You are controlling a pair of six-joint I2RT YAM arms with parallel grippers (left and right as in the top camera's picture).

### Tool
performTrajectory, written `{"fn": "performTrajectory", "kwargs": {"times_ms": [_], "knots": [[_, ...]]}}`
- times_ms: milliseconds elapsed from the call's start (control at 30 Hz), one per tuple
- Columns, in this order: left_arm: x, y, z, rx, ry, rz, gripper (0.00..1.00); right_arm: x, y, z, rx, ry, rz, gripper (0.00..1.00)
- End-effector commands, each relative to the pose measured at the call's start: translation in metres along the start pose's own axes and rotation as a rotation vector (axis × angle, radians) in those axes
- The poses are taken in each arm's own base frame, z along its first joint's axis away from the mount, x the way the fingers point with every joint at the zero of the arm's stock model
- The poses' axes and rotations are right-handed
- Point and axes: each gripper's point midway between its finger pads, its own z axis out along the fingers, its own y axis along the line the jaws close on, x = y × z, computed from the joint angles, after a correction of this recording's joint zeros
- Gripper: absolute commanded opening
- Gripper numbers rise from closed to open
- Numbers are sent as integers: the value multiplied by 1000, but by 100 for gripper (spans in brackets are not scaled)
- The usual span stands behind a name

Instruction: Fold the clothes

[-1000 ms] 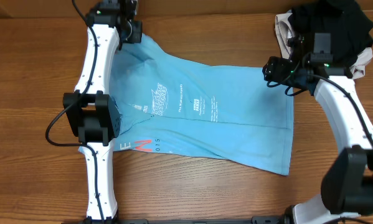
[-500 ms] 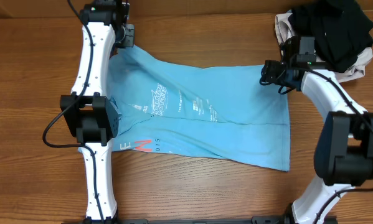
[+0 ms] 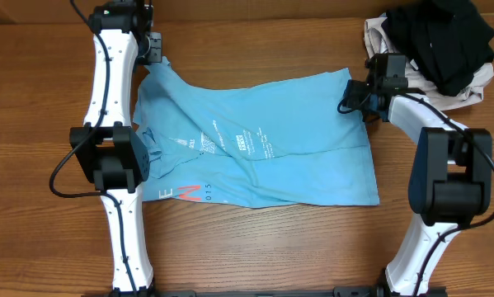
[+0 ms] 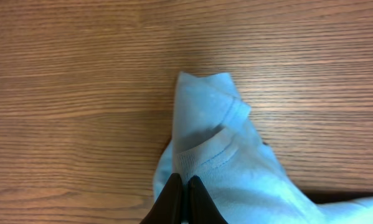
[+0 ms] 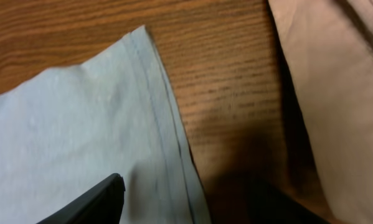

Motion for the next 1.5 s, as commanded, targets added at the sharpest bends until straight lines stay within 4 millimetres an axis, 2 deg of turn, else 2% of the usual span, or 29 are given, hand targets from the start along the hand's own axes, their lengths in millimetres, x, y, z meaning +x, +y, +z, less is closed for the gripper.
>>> {"fn": "performTrajectory", "kwargs": {"times_ms": [0, 367, 533, 667, 767, 867, 967, 1000, 1067, 1167, 1233, 1333, 1467], "knots": [[-11, -5, -20, -9, -45, 22, 4, -13, 2, 6, 0, -45, -7, 64], [-1, -20, -20, 34, -9, 42, 4, -46, 33, 18, -45, -220, -58, 59], [2, -22, -20, 43, 5, 44, 4, -47, 41, 33, -13, -265, -77, 54], [2, -22, -20, 43, 7, 43, 4, -34, 33, 48, 60, -248, -81, 41], [2, -22, -20, 43, 7, 43, 4, -24, 18, 57, 137, -223, -76, 38], [3, -22, -20, 43, 10, 44, 4, -19, 5, 56, 202, -207, -71, 28], [3, -22, -20, 42, 10, 44, 4, -20, -3, 54, 231, -187, -63, 12], [3, -22, -20, 42, 10, 44, 4, -21, -4, 53, 234, -178, -63, 11], [3, -21, -20, 40, 10, 43, 4, -27, -3, 44, 241, -149, -65, 5], [3, -19, -20, 30, 9, 43, 4, -43, 4, 28, 229, -132, -67, 4], [3, -19, -21, 31, 8, 43, 4, -58, 14, 12, 195, -121, -69, 4], [2, -18, -29, 31, 0, 42, 4, -85, 40, -27, 99, -100, -77, 4], [0, -15, -41, 23, -13, 41, 4, -95, 50, -53, 66, -75, -78, 4]]}}
